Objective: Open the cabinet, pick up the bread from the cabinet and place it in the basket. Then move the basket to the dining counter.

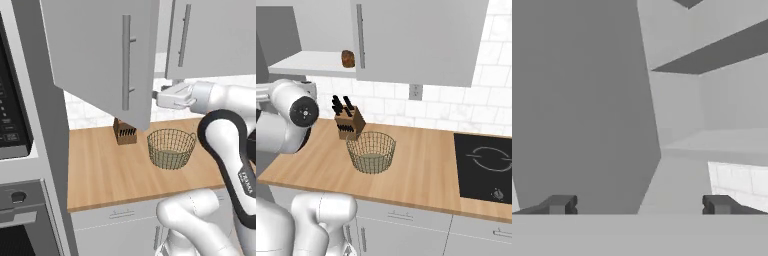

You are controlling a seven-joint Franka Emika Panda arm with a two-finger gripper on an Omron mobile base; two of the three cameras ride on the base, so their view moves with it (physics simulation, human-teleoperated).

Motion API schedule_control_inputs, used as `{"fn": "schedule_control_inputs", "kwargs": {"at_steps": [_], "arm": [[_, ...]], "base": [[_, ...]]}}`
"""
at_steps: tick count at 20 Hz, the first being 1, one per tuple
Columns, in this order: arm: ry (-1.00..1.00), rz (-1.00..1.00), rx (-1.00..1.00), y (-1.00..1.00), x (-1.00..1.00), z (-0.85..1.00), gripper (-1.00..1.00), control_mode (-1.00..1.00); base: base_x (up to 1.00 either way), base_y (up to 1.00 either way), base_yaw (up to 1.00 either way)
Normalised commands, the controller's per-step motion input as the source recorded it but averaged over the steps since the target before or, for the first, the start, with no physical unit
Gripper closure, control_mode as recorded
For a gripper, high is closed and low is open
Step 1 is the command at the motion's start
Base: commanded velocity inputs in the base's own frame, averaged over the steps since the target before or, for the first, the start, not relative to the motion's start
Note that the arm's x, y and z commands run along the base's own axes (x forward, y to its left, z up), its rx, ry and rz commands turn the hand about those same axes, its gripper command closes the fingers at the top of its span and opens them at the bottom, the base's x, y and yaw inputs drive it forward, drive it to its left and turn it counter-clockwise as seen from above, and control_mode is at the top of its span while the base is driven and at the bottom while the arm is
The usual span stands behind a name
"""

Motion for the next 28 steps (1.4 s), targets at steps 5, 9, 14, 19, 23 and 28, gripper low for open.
{"fn": "schedule_control_inputs", "kwargs": {"at_steps": [5, 9, 14, 19, 23, 28], "arm": [[0.01, 0.42, 0.00, 0.56, 0.20, -0.17, -1.00, -1.00], [0.02, 0.28, 0.00, 1.00, 0.00, -0.23, -1.00, -1.00], [0.07, 0.12, 0.00, 1.00, 0.10, -0.16, -1.00, -1.00], [0.02, 0.00, 0.00, 1.00, 0.09, 0.00, -1.00, -1.00], [0.00, 0.00, 0.00, 1.00, 0.00, 0.00, -1.00, -1.00], [-0.02, 0.00, 0.00, 0.27, -0.02, 0.00, -1.00, -1.00]], "base": [[0.00, 0.00, 0.00], [0.00, 0.00, 0.00], [0.00, 0.00, 0.00], [0.00, 0.00, 0.00], [0.00, 0.00, 0.00], [0.00, 0.00, 0.00]]}}
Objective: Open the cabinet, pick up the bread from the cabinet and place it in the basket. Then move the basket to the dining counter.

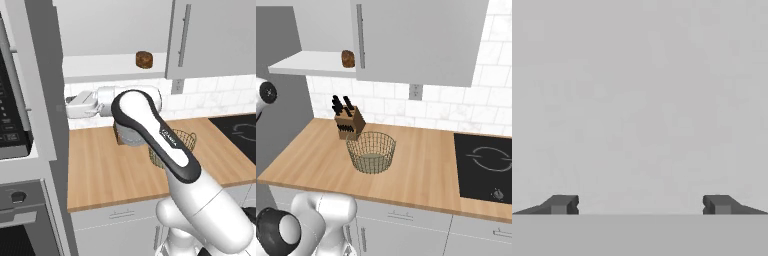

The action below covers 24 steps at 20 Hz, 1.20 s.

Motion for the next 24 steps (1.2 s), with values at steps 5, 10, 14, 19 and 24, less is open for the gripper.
{"fn": "schedule_control_inputs", "kwargs": {"at_steps": [5, 10, 14, 19, 24], "arm": [[0.00, 0.00, 0.00, 0.00, 0.00, 0.00, -1.00, -1.00], [0.00, -0.09, -0.02, -0.53, -0.02, 0.19, -1.00, -1.00], [0.00, -0.32, -0.03, -0.94, -0.05, 0.15, -1.00, -1.00], [0.03, -0.41, -0.07, -0.85, 0.00, 0.04, -1.00, -1.00], [0.02, -0.47, -0.13, -0.70, 0.00, 0.00, -1.00, -1.00]], "base": [[0.00, 0.00, 0.00], [0.00, 0.00, 0.00], [0.00, 0.00, 0.00], [0.00, 0.00, 0.00], [0.00, 0.00, 0.00]]}}
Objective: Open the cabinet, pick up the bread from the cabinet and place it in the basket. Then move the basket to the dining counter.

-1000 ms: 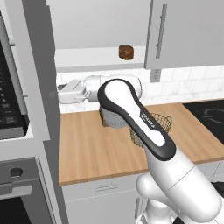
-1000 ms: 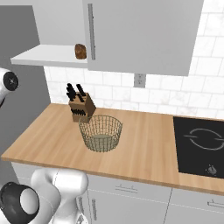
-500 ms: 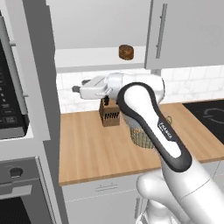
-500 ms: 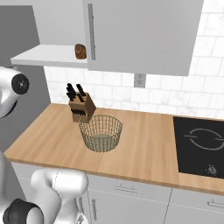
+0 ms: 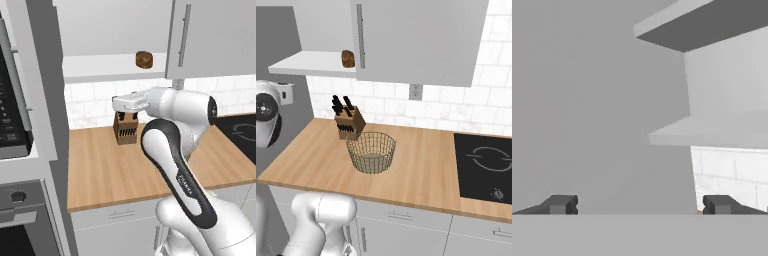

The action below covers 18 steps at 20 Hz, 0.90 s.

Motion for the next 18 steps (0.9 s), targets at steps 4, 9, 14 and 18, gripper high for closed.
{"fn": "schedule_control_inputs", "kwargs": {"at_steps": [4, 9, 14, 18], "arm": [[0.02, -0.48, -0.12, -0.63, 0.00, 0.00, -1.00, -1.00], [0.00, -0.40, -0.02, -0.62, 0.01, 0.05, -1.00, -1.00], [0.00, -0.21, 0.00, -0.46, 0.17, 0.21, -1.00, -1.00], [0.00, 0.00, 0.01, -0.46, 0.12, 0.14, -1.00, -1.00]], "base": [[0.00, 0.00, 0.00], [0.00, 0.00, 0.00], [0.00, 0.00, 0.00], [0.00, 0.00, 0.00]]}}
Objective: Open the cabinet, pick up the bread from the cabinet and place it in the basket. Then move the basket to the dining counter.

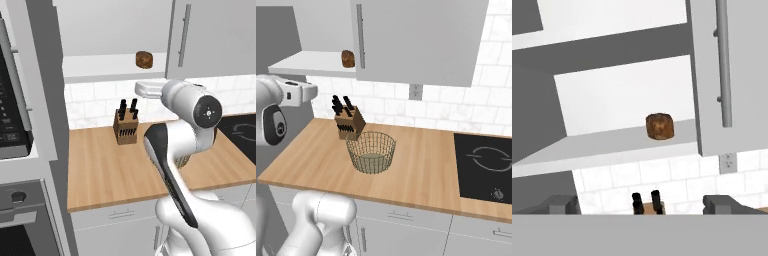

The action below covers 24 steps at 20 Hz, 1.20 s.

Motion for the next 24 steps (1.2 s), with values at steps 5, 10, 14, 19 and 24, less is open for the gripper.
{"fn": "schedule_control_inputs", "kwargs": {"at_steps": [5, 10, 14, 19, 24], "arm": [[-0.03, 0.03, 0.00, -0.16, 0.23, 0.02, -1.00, -1.00], [-0.08, 0.04, 0.01, -0.49, 0.12, 0.00, -1.00, -1.00], [-0.04, 0.07, 0.00, -0.65, 0.00, 0.00, -1.00, -1.00], [-0.08, 0.11, -0.02, -0.48, 0.00, 0.04, -1.00, -1.00], [-0.21, 0.01, -0.08, -0.36, 0.00, 0.14, -1.00, -1.00]], "base": [[0.00, 0.00, 0.00], [0.00, 0.00, 0.00], [0.00, 0.00, 0.00], [0.00, 0.00, 0.00], [0.00, 0.00, 0.00]]}}
